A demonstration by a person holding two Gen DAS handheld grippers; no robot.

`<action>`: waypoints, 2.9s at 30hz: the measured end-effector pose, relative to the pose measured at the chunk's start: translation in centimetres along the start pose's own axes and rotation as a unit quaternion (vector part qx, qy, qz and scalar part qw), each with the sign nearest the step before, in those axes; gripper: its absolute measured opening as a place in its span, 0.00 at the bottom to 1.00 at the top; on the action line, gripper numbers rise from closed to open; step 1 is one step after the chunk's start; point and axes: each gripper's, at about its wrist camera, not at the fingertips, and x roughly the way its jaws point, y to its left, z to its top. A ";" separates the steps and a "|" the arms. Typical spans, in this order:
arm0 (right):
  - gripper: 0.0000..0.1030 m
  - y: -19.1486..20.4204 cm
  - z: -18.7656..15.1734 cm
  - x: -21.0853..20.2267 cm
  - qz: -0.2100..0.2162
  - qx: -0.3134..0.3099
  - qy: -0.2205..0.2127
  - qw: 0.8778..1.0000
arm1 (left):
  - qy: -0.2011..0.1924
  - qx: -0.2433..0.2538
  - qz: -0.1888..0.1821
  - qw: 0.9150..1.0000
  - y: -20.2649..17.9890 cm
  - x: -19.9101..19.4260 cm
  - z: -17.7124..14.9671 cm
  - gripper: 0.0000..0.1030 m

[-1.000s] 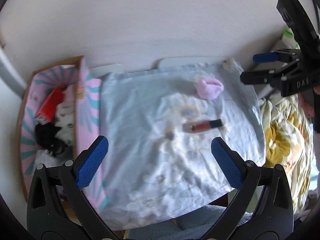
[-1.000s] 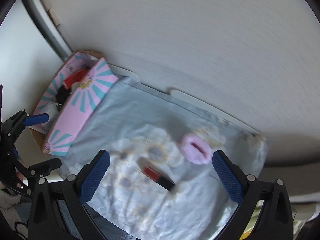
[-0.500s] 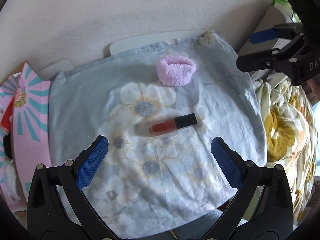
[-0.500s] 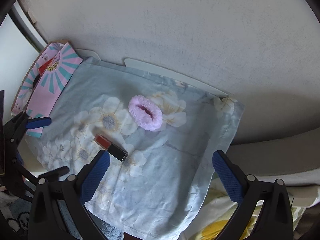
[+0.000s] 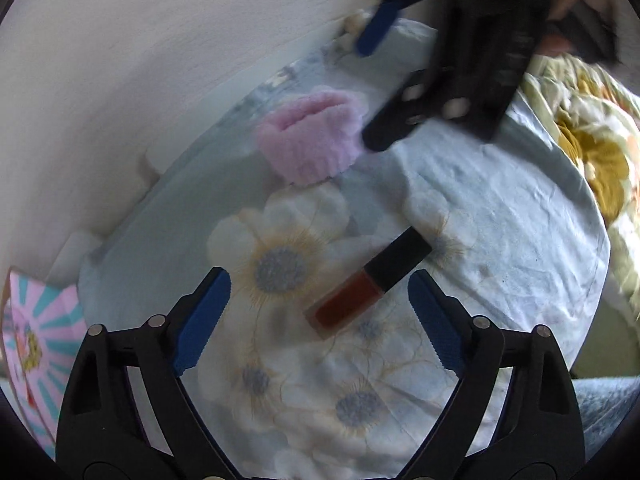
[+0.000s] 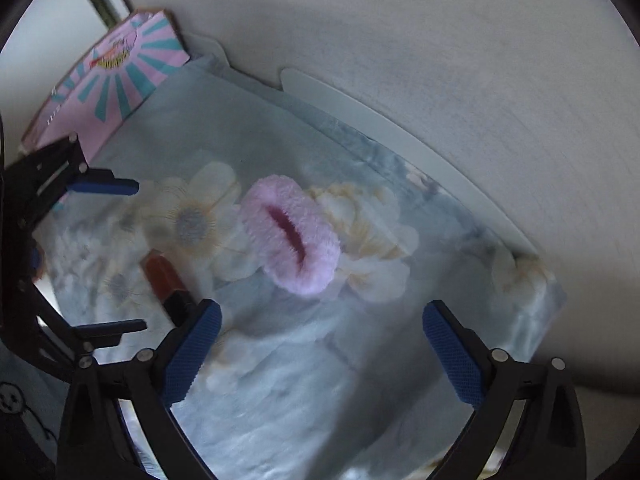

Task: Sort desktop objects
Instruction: 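Grasp the red lipstick with left tool while right tool grasps the pink scrunchie, then carry the lipstick and pink scrunchie with both tools over the box, then open both tools to drop the lipstick and scrunchie into the box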

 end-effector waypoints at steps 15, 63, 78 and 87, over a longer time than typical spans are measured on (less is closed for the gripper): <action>0.49 0.9 2.4 3.5 0.044 -0.042 0.024 0.998 | 0.016 0.089 -0.058 0.994 -1.9 2.1 0.0 0.31; 0.24 11.2 16.5 -12.9 0.074 -0.019 -0.070 0.995 | 0.018 -0.272 0.035 0.962 20.5 -20.4 -11.2 0.17; 0.24 24.4 21.6 -6.3 0.134 -0.081 -0.010 0.988 | 0.029 -0.369 0.061 0.927 23.5 -19.2 -19.7 0.17; 0.24 28.1 22.6 -3.9 0.123 -0.115 0.024 0.985 | 0.047 -0.384 0.056 0.920 24.7 -17.7 -21.4 0.17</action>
